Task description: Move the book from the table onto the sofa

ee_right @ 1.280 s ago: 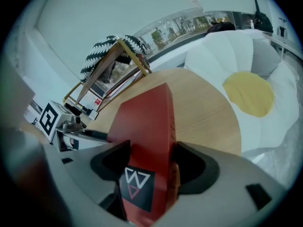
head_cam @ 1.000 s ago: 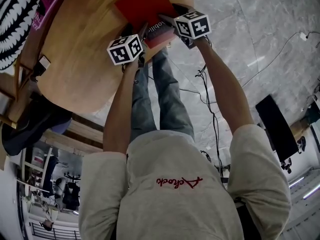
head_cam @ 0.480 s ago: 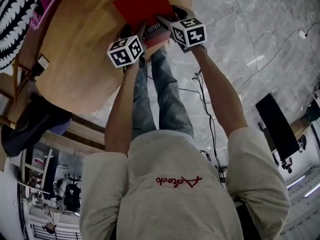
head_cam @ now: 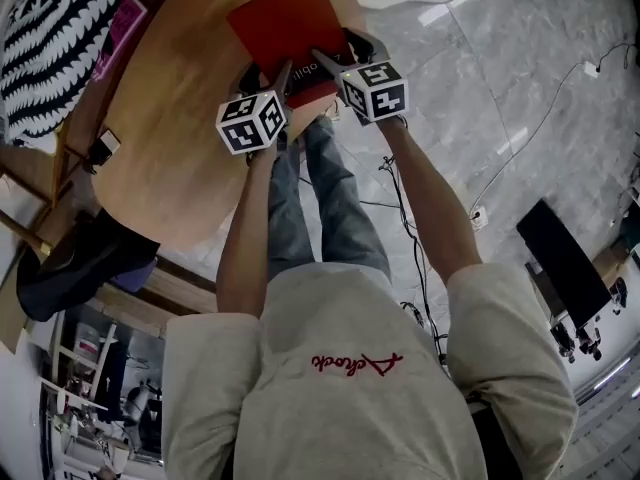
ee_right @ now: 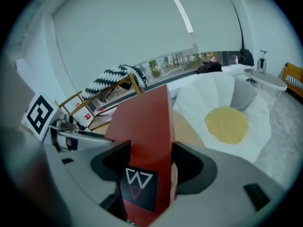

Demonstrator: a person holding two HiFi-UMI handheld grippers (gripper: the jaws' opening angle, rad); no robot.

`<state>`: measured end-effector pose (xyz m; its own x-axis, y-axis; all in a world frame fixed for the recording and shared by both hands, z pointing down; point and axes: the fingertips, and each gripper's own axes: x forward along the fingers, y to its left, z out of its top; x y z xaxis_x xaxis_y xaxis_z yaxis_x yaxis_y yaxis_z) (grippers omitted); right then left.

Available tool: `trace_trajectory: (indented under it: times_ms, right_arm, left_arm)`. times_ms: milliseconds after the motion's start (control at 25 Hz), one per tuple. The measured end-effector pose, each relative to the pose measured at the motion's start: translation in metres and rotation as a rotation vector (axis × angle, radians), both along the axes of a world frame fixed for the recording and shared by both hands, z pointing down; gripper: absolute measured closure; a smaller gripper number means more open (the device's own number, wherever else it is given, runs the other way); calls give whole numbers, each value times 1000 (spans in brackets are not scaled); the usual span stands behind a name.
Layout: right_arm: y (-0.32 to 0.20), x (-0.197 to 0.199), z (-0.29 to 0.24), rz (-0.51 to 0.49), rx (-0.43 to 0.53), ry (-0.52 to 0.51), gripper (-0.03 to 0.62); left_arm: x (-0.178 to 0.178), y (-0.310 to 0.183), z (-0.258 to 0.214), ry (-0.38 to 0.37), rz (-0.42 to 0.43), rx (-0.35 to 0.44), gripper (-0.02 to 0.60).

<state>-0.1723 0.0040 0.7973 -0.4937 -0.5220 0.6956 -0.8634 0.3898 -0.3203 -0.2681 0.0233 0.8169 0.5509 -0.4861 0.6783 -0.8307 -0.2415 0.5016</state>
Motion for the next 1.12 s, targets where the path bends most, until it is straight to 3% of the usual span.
trace_trajectory:
  times_ms: [200,720,1120]
  right_arm:
    - [-21,1,-62,13,100,15,327]
    - [-57,-14,-225,27,359,30,327]
    - [-48,-6,-349,80,531,-3,327]
  left_arm:
    - [1,-23,-58,33,-4,83,328]
    - [-14,-68,-216,39,0,333,328]
    - [-7,-68,-343,22,45,524,328]
